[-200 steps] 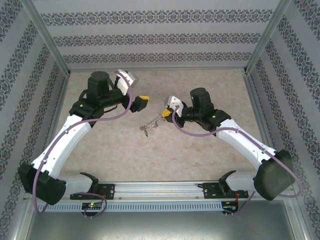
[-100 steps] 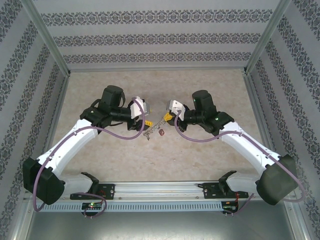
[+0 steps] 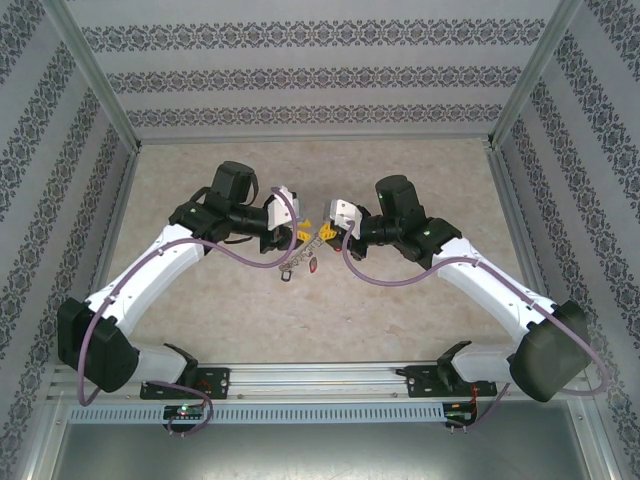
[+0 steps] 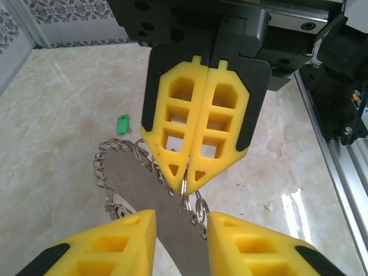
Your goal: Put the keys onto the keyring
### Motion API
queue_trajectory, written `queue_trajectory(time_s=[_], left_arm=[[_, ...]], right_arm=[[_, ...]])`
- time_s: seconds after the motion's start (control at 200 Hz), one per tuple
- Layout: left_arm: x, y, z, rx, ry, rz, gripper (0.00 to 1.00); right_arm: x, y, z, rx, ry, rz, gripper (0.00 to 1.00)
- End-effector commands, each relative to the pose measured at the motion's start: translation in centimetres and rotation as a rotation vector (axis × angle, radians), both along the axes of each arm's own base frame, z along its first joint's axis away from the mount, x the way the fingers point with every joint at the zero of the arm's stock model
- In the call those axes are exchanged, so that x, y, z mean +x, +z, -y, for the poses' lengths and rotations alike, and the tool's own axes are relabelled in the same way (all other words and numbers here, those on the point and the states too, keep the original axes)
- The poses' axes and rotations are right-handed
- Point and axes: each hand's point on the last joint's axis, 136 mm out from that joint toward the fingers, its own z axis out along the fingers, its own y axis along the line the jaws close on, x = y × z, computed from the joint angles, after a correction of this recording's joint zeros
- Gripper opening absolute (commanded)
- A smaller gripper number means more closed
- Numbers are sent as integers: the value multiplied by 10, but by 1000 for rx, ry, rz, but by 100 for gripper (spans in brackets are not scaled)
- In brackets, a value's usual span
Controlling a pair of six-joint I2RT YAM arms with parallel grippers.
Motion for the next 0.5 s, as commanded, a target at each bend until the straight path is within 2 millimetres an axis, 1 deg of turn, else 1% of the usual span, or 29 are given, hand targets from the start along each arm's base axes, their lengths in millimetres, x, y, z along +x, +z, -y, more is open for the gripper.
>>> queue_trajectory(time_s=[0.0, 0.085, 0.155, 0.25, 0.385, 0.495], left_arm=[[-10, 3, 8, -32, -77, -9, 30], [-12, -1, 14, -31, -110, -19, 30], [-8, -6, 18, -19, -108, -20, 30], [-5, -7, 23, -24, -114, -9, 29], [-4, -8, 27, -21, -132, -5, 19], [-4, -7, 25, -14, -134, 1, 11]], right_arm=[[-1, 24, -9, 63, 34, 57, 0], [-2, 25, -8, 68, 23, 52, 0], [-3, 25, -7, 70, 19, 46, 0], [-2, 26, -7, 72, 7, 38, 0], [-3, 25, -9, 75, 9, 31, 0], [-4, 26, -11, 72, 18, 26, 0]])
